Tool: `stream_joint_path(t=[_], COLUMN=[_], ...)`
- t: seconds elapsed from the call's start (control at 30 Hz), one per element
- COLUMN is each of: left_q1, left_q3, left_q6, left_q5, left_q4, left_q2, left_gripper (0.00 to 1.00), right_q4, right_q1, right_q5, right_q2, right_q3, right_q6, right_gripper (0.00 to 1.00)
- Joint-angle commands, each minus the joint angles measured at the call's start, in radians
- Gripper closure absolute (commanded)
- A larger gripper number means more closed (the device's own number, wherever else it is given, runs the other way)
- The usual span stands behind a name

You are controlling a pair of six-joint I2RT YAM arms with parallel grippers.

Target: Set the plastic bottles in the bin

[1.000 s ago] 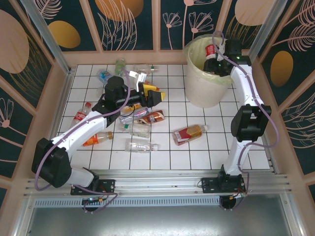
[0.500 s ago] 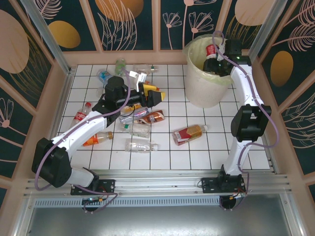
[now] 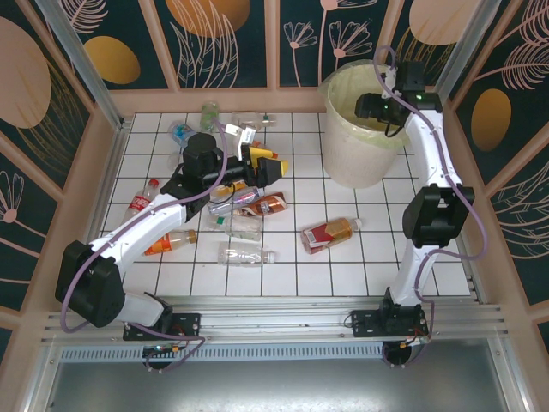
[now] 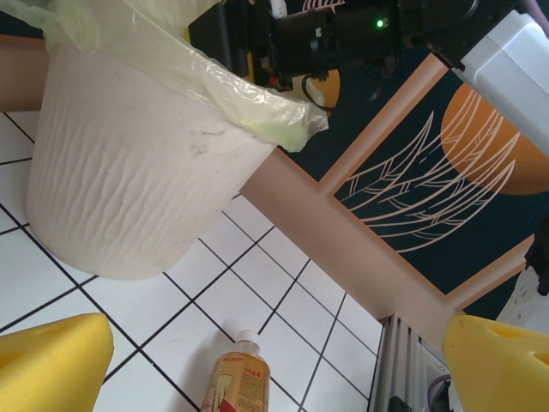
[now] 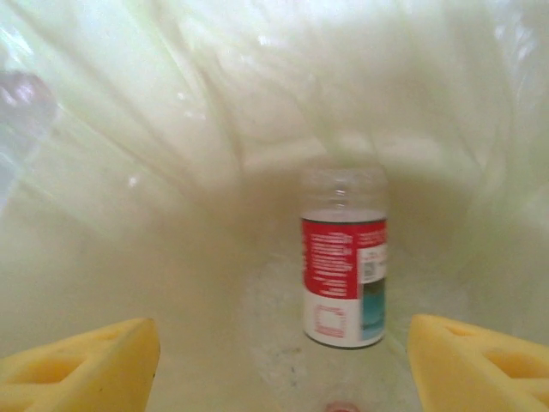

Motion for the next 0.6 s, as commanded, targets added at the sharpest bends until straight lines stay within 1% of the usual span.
stream_joint_path(t=[0.0, 0.2, 0.3, 0.4, 0.57], left_q1=[-0.006, -0.006, -0.006, -0.006, -0.015], left_q3=[0.035, 0.043, 0.066, 0.083, 0.058], left_q6=[0.007, 0.028, 0.092, 0.162, 0.213], left_q5=[0.0, -0.021, -0.059, -0.108, -0.134], left_q4=[0.026, -0.002, -0.084, -0.168, -0.2], left_q2=[-0.011, -0.014, -0.01, -0.009, -0.028], left_gripper=[0.01, 0.01, 0.01, 0.01, 0.01], right_q4=[0.026, 0.088, 0.103, 0.107, 0.071], right_q1=[-0.001, 0.019, 0.054, 0.105, 0.229], right_q5=[0.013, 0.019, 0.047, 0.099, 0.182], right_q2=[-0.056, -0.149, -0.216, -0.283, -0.393], right_q3=[0.068, -0.003, -0.049, -0.092, -0.158], right_q6=[0.038, 0.055, 0.045, 0.033, 0.034], right_gripper=[0.23, 0.23, 0.23, 0.23, 0.22])
